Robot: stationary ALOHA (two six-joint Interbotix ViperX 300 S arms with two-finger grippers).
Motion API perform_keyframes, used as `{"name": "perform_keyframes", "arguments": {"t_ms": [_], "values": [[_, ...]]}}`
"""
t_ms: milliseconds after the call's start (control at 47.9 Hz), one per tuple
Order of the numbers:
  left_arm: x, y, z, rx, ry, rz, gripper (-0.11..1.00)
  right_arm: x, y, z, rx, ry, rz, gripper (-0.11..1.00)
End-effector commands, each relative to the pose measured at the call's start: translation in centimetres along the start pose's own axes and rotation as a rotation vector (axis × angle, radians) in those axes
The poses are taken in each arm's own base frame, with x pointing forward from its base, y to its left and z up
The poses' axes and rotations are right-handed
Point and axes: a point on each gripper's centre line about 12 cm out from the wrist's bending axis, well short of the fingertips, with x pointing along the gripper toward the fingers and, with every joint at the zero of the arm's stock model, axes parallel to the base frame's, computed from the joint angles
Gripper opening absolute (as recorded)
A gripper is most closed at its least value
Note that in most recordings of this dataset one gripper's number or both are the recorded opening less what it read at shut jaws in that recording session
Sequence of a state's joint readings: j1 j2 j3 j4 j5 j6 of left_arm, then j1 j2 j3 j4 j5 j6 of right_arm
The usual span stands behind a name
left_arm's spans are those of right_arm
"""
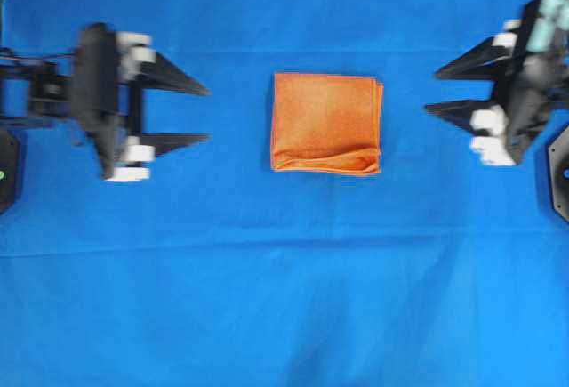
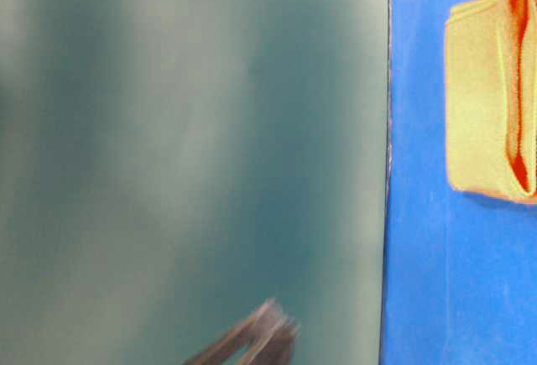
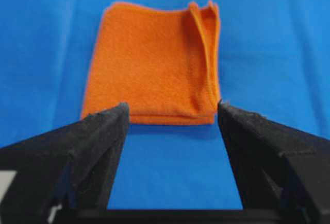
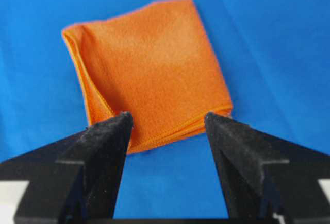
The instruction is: Fold the orange towel.
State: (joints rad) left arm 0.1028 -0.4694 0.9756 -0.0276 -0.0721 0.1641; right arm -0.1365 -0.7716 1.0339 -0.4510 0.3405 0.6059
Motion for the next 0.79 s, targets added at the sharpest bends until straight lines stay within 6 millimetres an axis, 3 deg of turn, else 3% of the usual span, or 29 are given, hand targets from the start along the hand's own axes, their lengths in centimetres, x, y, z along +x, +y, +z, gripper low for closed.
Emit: {"name": "perform_keyframes", "arguments": {"t_ms": [0, 167, 334, 543, 772], "values": [[-2.6, 0.0, 0.6, -0.005, -0.076, 0.007, 0.63, -2.3, -0.4, 0.4, -0.001, -0.077, 0.001, 0.62], [-6.7, 0.0, 0.1, -0.019, -0.174, 0.019, 0.63, -4.7, -1.2, -0.6, -0.005, -0.150, -0.007, 0.62], [-9.7, -0.3, -1.5, -0.021, -0.220, 0.023, 0.63, -5.2, -1.6, -2.7, -0.005, -0.166, -0.006, 0.61], [-11.3, -0.6, -4.2, -0.054, -0.187, 0.015, 0.63, -4.4, -1.7, -4.9, -0.017, -0.149, 0.012, 0.61], [-11.5, -0.9, -5.9, -0.085, -0.176, 0.011, 0.63, -4.1, -1.5, -5.1, -0.018, -0.153, 0.029, 0.61]]}}
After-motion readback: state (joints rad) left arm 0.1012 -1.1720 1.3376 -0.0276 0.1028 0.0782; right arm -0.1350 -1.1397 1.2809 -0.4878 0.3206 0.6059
